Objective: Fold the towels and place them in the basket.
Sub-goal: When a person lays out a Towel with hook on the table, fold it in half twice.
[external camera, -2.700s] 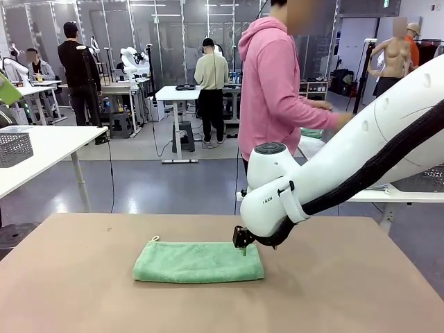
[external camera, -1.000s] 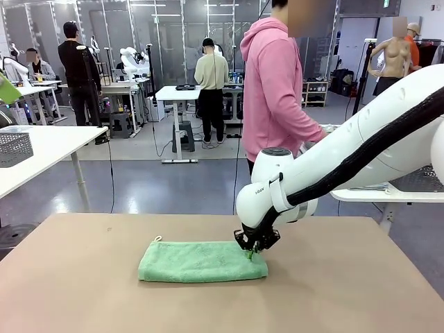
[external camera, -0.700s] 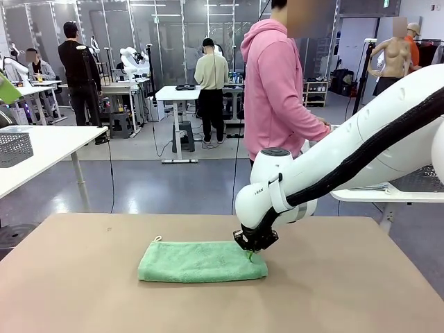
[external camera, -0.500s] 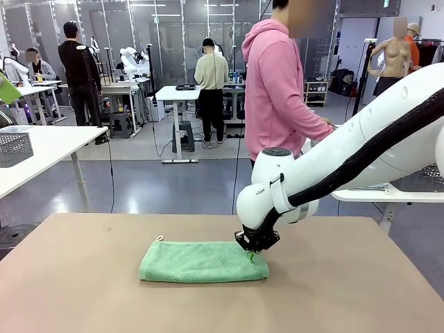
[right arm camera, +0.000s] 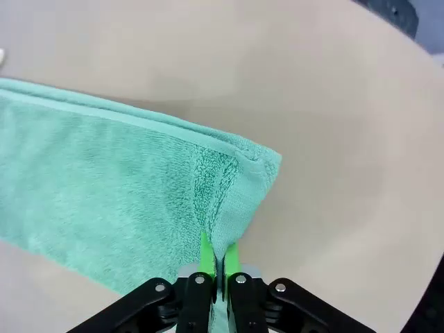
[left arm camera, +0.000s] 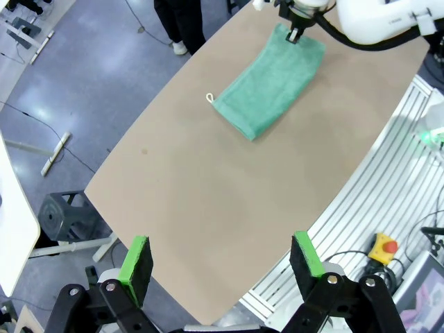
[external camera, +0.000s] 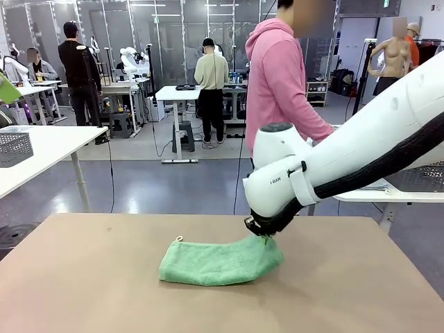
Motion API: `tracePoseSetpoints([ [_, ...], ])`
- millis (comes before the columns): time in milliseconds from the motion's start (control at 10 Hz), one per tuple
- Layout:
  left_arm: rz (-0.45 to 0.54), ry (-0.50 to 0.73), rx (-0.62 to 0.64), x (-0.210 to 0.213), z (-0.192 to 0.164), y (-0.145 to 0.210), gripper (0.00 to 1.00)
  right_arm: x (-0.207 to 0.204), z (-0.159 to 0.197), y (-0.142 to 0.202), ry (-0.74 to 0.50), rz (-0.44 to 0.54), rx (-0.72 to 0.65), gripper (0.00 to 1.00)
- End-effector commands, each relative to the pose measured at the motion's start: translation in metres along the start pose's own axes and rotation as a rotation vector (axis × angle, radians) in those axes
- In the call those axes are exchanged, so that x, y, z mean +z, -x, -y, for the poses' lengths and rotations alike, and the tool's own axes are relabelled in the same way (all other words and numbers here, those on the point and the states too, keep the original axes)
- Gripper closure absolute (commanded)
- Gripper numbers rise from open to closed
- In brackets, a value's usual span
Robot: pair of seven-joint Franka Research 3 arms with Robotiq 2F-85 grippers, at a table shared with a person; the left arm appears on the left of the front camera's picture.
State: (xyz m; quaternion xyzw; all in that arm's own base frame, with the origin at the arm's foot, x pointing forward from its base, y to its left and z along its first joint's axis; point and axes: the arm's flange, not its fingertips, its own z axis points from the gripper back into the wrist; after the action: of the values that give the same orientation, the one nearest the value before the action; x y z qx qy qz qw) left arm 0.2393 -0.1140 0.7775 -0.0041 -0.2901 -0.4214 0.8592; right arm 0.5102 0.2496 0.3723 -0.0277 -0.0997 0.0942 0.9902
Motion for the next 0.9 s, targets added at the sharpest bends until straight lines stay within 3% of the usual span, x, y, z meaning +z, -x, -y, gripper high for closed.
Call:
tracePoseSetpoints([
  [0,-0.005,-0.016,0.003,0.001,0.0,0.002,0.0,0.017,-0.032,0.002,0.01,0.044,0.019,1.0],
  [300,-0.005,-0.016,0.003,0.001,0.0,0.002,0.0,0.025,-0.081,-0.016,-0.157,0.021,0.084,1.0],
  [600,-0.005,-0.016,0.003,0.001,0.0,0.002,0.0,0.004,-0.123,-0.029,-0.347,-0.063,-0.008,1.0],
  [800,-0.005,-0.016,0.003,0.001,0.0,0.002,0.0,-0.011,-0.138,-0.038,-0.401,-0.084,-0.073,1.0],
])
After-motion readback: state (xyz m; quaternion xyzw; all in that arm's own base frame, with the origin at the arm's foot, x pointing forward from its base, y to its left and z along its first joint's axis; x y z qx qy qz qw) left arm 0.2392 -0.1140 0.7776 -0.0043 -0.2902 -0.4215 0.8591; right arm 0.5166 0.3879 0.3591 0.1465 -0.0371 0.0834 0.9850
